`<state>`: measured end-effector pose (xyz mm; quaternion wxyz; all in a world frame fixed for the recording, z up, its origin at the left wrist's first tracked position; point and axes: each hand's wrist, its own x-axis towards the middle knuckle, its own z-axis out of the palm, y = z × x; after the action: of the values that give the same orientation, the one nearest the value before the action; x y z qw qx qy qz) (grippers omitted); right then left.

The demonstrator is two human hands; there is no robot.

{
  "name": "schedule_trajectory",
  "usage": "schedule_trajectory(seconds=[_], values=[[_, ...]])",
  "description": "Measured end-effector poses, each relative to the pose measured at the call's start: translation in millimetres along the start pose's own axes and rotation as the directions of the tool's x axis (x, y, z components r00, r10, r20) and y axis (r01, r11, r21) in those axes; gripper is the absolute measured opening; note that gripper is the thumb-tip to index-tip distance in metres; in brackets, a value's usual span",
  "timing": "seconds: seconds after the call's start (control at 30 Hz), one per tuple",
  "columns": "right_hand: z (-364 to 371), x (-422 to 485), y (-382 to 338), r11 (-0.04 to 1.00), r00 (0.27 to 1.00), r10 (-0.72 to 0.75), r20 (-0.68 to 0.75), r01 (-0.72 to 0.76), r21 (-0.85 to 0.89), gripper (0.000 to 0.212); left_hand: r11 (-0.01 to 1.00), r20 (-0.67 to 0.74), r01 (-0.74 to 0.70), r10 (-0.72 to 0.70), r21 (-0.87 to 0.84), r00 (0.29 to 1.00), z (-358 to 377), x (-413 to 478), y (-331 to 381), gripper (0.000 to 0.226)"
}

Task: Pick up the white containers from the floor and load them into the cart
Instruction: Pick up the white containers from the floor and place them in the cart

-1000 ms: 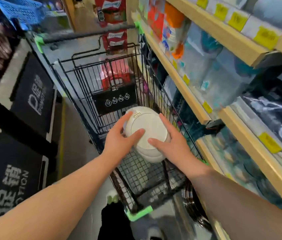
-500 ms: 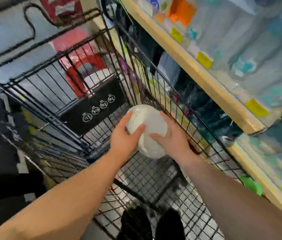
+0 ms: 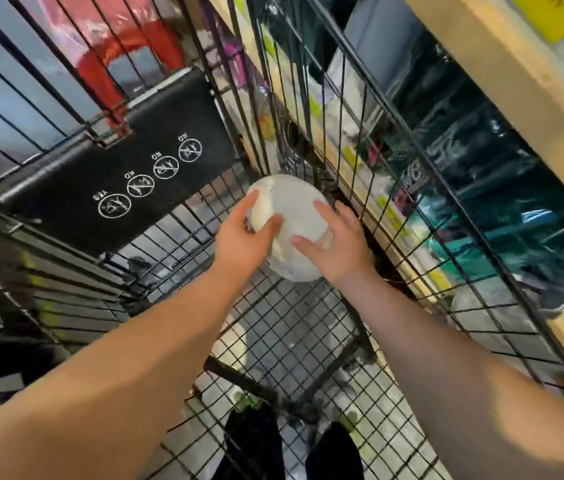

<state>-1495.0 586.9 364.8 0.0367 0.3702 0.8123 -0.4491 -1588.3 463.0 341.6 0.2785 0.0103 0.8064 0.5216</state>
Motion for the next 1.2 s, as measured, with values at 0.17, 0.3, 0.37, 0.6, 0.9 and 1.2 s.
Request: schedule_trajectory(seconds=[0.17, 0.3, 0.37, 0.6, 0.9, 1.2], values=[[14.4, -11.1, 14.0, 0.993, 0.991, -0.063, 0.117, 0.074, -0.092, 0.096, 0.999, 0.042, -0.028, 0.027, 0.017, 0.999, -5.0, 0.4, -9.0, 0.078], [15.7, -4.2, 14.4, 0.997, 0.997, -0.067, 0.046, 0.069, -0.030, 0.089, 0.995, 0.032, -0.069, 0.067, 0.067, 0.997, -2.8, 1.6, -11.4, 0.081], [14.5, -3.5, 16.8, 0.997, 0.997, -0.072, 0.041, 0.073, -0.023, 0.087, 0.990, 0.033, -0.079, 0.076, 0.117, 0.997, -1.5, 1.5, -12.8, 0.080], [-7.6, -17.1, -2.8, 0.996, 0.998, -0.041, 0.041, 0.043, -0.073, 0.080, 0.900, 0.115, -0.139, 0.100, 0.414, 0.988, -16.7, -15.3, 10.7, 0.079], [-109.0, -183.1, -64.3, 0.998, 0.984, -0.024, -0.176, 0.035, 0.058, 0.048, 0.826, 0.312, -0.441, 0.341, 0.352, 0.887, -62.8, -148.5, 107.8, 0.043], [-166.7, -348.7, -31.6, 0.980, 0.943, 0.072, -0.326, -0.007, 0.198, 0.047, 0.698, 0.597, -0.677, 0.447, 0.233, 0.666, -49.8, -300.2, 140.5, 0.040]])
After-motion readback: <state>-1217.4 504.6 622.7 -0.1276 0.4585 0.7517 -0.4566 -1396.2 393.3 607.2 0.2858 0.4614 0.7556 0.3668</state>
